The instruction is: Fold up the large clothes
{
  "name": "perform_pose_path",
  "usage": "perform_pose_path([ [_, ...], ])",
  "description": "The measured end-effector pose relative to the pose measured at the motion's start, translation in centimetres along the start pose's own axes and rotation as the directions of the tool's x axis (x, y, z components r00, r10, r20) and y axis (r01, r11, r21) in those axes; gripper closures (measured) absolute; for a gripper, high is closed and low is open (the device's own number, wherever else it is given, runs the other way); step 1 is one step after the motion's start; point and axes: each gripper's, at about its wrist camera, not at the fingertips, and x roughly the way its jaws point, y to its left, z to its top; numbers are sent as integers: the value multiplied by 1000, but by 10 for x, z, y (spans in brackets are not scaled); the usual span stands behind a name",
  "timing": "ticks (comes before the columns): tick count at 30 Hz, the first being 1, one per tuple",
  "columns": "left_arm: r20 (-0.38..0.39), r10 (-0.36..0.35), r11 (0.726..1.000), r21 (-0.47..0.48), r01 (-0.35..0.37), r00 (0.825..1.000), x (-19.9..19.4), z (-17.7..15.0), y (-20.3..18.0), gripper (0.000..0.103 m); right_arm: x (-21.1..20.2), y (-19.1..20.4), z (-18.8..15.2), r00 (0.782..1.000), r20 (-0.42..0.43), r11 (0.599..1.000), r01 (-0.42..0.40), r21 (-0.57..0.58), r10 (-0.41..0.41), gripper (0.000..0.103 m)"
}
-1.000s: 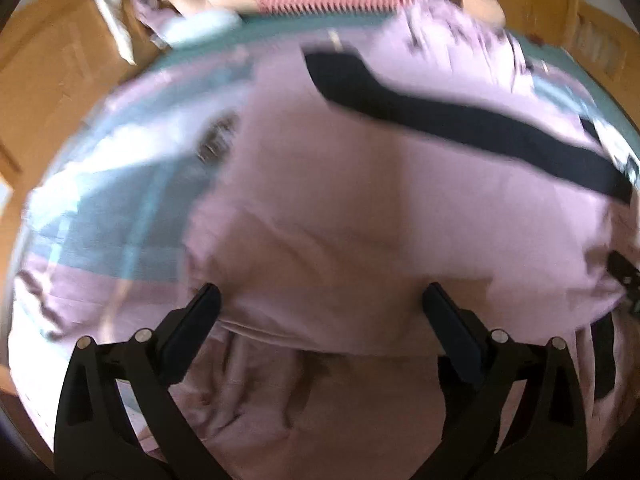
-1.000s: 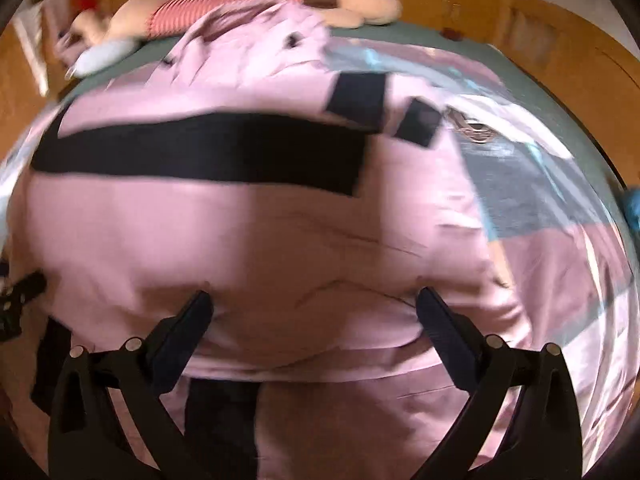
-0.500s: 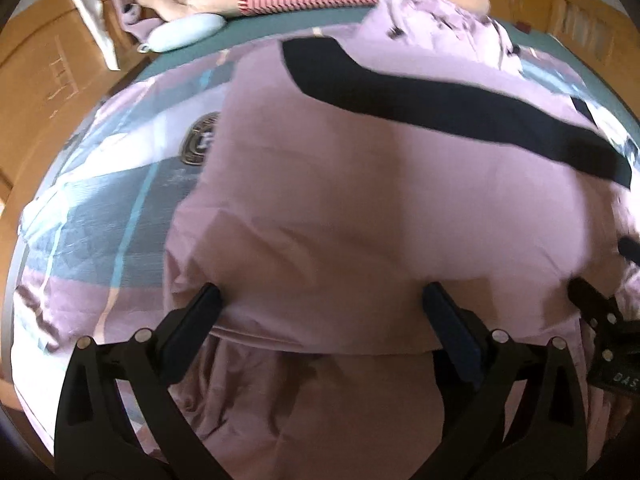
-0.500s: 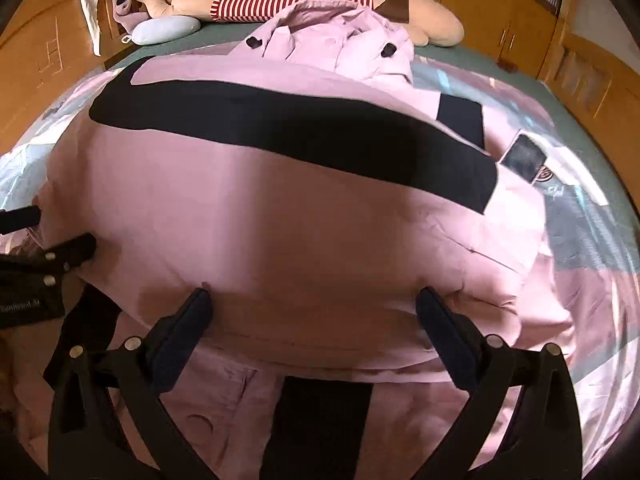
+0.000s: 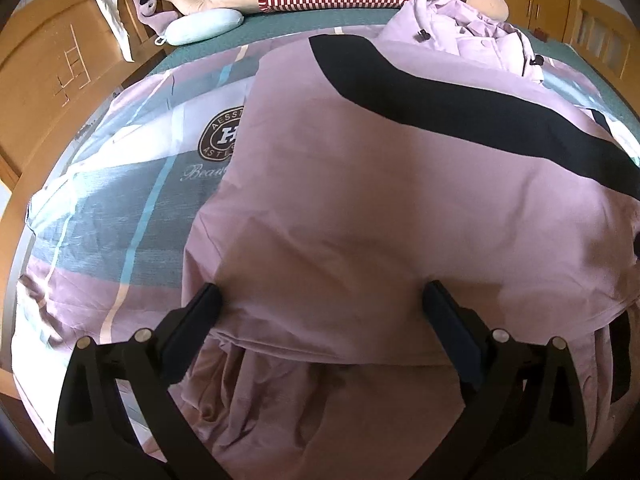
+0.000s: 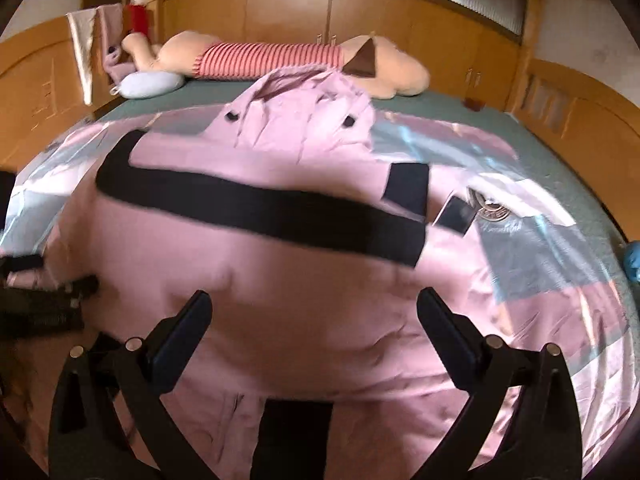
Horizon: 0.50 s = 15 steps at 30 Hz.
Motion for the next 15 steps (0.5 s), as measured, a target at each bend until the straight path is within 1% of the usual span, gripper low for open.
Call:
perform_pose_path([
  [2, 2, -2, 1000, -2, 2, 1000, 0, 0, -1, 2, 10, 0, 14, 999, -38, 1000, -16, 14, 17, 1],
  [5, 14, 5, 1000, -1, -5, 1000, 0, -2, -1, 2, 22, 0, 35, 996, -54, 994, -66, 81, 71, 1],
  [7, 30, 6, 1000, -2, -6, 1000, -1, -3, -2, 2, 41, 6, 41, 990, -99, 989, -91, 113, 102, 1],
  [8, 30, 7, 1000, -2, -6, 1000, 0, -4, -2, 2, 60, 14, 37, 983, -158, 992, -80, 96, 94, 1],
  [9, 30, 11, 1000, 1, -11, 999, 0, -4, -3, 2, 74, 21, 30, 981, -180, 997, -54, 62, 64, 1],
  [10, 32, 14, 1000, 2, -14, 999, 1, -4, -3, 2, 82, 29, 20, 993, -113, 999, -31, 12, 32, 1],
  [11, 35, 14, 1000, 3, -14, 999, 1, -4, -3, 2, 82, 32, 15, 997, -69, 1000, -25, -9, 24, 1],
  [12, 38, 13, 1000, 2, -13, 999, 0, -5, -3, 2, 81, 30, 13, 998, -49, 999, -36, 0, 36, 1],
  [15, 40, 13, 1000, 1, -13, 999, 0, -5, -4, 2, 79, 23, 13, 997, -43, 997, -68, 28, 69, 1],
])
